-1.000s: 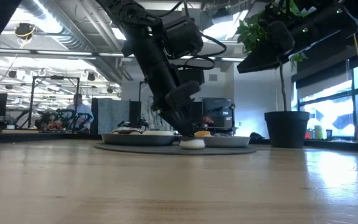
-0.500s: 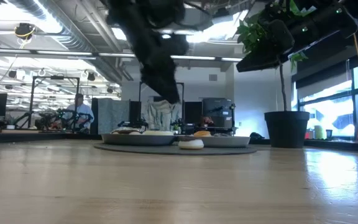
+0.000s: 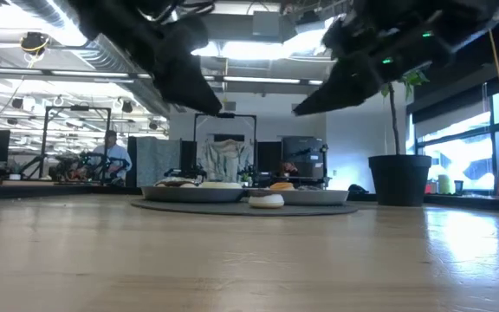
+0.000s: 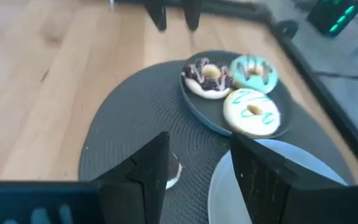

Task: Pick & Place donuts
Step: Put the small black donut on the gray plate

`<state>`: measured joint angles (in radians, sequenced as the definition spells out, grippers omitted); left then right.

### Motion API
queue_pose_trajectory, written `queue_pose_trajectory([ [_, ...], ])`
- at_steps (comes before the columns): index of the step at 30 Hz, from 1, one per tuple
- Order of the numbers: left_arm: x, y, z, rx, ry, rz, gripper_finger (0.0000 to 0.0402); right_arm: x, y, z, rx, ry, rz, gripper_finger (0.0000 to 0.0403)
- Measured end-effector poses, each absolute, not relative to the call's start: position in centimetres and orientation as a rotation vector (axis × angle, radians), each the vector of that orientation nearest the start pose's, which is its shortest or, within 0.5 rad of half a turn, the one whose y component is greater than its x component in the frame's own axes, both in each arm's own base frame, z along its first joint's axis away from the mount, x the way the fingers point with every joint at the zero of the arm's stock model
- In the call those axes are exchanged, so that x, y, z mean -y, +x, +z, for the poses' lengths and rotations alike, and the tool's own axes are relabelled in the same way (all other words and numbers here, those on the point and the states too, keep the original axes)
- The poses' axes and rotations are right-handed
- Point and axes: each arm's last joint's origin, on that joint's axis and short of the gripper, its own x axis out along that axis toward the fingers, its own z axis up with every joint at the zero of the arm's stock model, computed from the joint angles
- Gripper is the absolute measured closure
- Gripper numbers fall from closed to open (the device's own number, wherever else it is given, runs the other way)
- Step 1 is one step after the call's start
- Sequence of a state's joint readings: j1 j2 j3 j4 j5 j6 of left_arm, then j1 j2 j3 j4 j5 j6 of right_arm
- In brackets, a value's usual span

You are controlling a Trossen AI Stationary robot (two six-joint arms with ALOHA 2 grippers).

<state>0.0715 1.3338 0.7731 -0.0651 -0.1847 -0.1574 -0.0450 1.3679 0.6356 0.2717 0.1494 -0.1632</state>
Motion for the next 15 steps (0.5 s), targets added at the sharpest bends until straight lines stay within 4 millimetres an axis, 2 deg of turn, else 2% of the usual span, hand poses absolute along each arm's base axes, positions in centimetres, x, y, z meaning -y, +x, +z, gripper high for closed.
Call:
queue_pose_trajectory([
  [6, -2.4, 26.3, 22.4, -0.609, -0.127, 0.301, 0.0265, 3.0, 31.5, 19.1, -0.641, -0.17, -0.066, 0.0231],
  [15, -2.4, 26.3, 22.3, -0.626, -0.054, 0.278, 0.0269, 4.9, 35.6, 15.5, -0.839, -0.176, 0.034, 0.0231],
])
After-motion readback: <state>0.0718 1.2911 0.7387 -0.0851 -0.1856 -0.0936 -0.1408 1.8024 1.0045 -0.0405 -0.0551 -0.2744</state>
